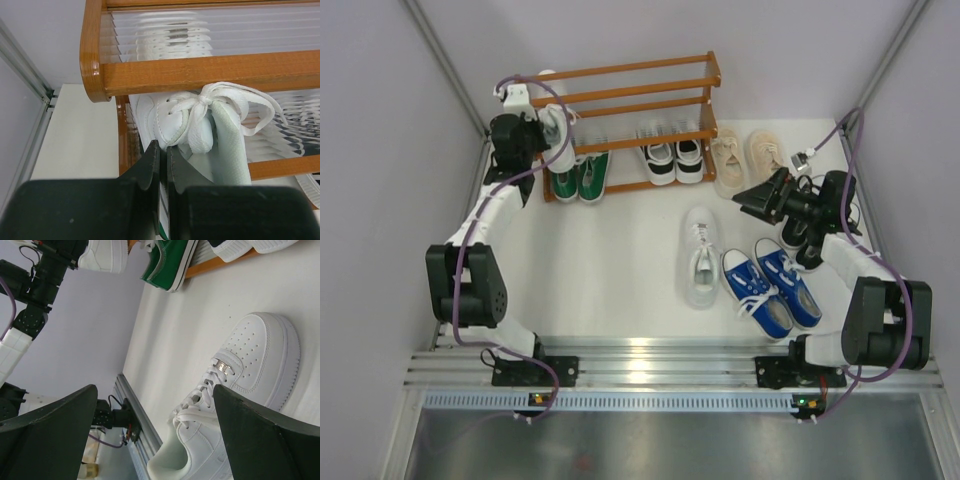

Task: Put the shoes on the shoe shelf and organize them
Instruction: Place the shoe at the shoe shelf.

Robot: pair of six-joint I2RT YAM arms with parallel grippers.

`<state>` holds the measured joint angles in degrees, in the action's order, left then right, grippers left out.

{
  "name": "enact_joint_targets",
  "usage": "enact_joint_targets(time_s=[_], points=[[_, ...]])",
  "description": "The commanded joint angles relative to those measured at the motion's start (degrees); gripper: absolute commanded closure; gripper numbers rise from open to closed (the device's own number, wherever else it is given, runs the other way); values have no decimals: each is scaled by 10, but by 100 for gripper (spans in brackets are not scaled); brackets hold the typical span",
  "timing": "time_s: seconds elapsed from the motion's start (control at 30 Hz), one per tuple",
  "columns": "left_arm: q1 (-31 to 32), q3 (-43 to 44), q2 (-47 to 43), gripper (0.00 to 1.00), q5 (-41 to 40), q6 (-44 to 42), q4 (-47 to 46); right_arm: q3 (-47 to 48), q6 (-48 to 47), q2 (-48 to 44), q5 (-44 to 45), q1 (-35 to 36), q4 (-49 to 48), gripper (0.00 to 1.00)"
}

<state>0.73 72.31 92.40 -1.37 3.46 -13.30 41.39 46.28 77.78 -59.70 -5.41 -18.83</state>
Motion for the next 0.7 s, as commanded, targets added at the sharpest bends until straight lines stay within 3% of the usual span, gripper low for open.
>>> enact_joint_targets(time_s=[0.0, 0.13, 0.17, 0.3, 0.67], points=[[-3, 50, -7, 98, -11, -12, -109, 23, -3, 1, -7, -8, -31, 1], [-3, 62, 1, 84, -11, -12, -92, 24, -3, 0, -7, -8, -31, 1], [-3, 63, 1, 75, -10, -11, -89, 24, -2, 1, -7, -9, -31, 1], [-3, 78, 1, 60, -6, -5, -64, 24, -3, 0, -7, -10, -31, 1], [-3, 81, -54, 48, -1, 8, 0, 23, -6, -12, -10, -17, -32, 1]])
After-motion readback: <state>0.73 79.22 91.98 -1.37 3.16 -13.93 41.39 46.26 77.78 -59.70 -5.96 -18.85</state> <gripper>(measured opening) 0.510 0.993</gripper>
